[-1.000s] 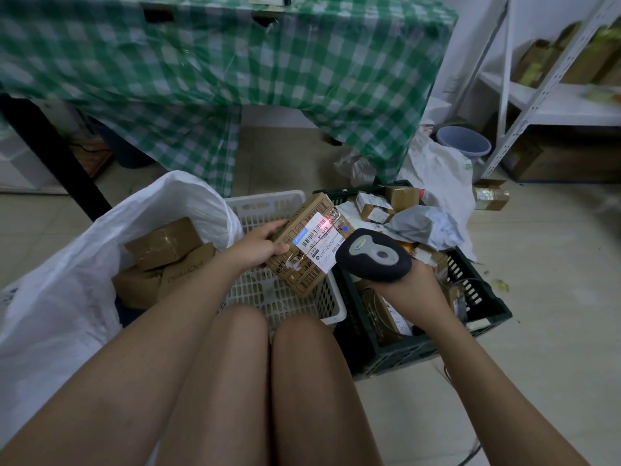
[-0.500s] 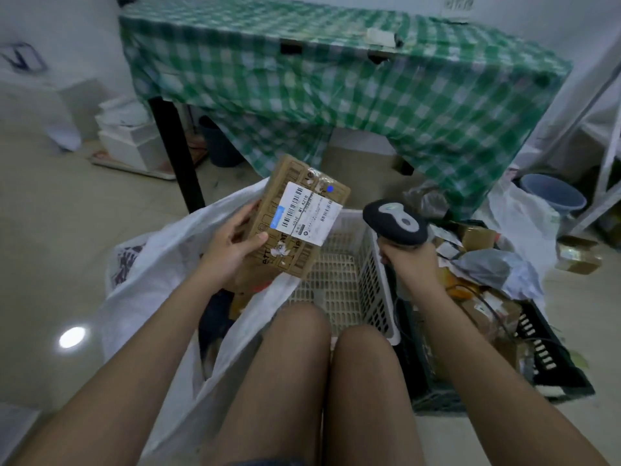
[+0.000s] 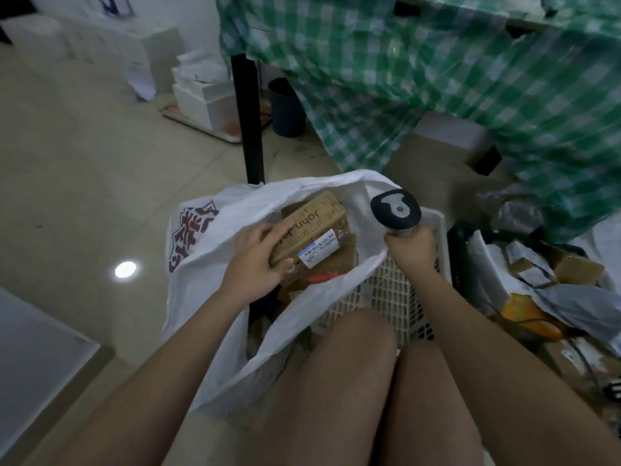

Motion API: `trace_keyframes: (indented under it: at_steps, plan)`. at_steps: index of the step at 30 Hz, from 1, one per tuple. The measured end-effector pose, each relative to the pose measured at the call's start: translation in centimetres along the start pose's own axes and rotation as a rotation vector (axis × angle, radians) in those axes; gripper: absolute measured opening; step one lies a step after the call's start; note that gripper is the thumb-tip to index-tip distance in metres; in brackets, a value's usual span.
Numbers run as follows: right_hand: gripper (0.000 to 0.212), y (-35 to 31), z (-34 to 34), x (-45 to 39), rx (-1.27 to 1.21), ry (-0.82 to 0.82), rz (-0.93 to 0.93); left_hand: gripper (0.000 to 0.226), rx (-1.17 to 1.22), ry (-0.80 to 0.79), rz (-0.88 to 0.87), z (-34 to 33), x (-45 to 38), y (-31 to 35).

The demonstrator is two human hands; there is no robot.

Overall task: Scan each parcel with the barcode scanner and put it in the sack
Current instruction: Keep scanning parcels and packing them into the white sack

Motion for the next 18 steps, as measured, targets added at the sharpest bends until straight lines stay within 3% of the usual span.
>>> trace_keyframes:
  at_steps: [2, 6, 8, 10, 13, 18]
  plan:
    - [0.035, 0.1, 0.1, -0.3, -0.099, 0.011, -0.002, 0.066, -0.108, -0.011, -0.059, -1.9, -1.0, 0.3]
    - [0.019, -1.1, 1.1, -0.5, -0.142, 0.017, 0.084, 0.057, -0.355, -0.03, -0.254, -6.3, -4.6, 1.6]
    - [0.029, -1.5, 1.2, -0.8, -0.11, 0.02, 0.114, 0.066, -0.534, -0.155, -0.282, -8.7, -6.3, 1.2]
    - [0.03, -1.4, 1.2, -1.8, -0.092, 0.042, 0.11, 0.073, -0.628, -0.248, -0.257, -10.0, -7.6, 1.2]
    - [0.014, -0.7, 1.3, -3.1, -0.091, 0.084, 0.062, 0.066, -0.68, -0.287, -0.21, -10.8, -8.8, 2.0]
    - [0.034, 0.3, 1.9, -2.9, -0.145, 0.065, -0.012, 0.063, -0.585, -0.452, -0.054, -10.9, -8.9, 2.6]
Point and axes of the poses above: each hand's wrist, its own x-axis away from the middle knuckle, its own z-axis out of the back of the hand, y = z × x, the point moved 4 cm from there along -x, towards the middle knuckle, and after that the axes turned 3 degrees about -z, right-handed, at the moved point
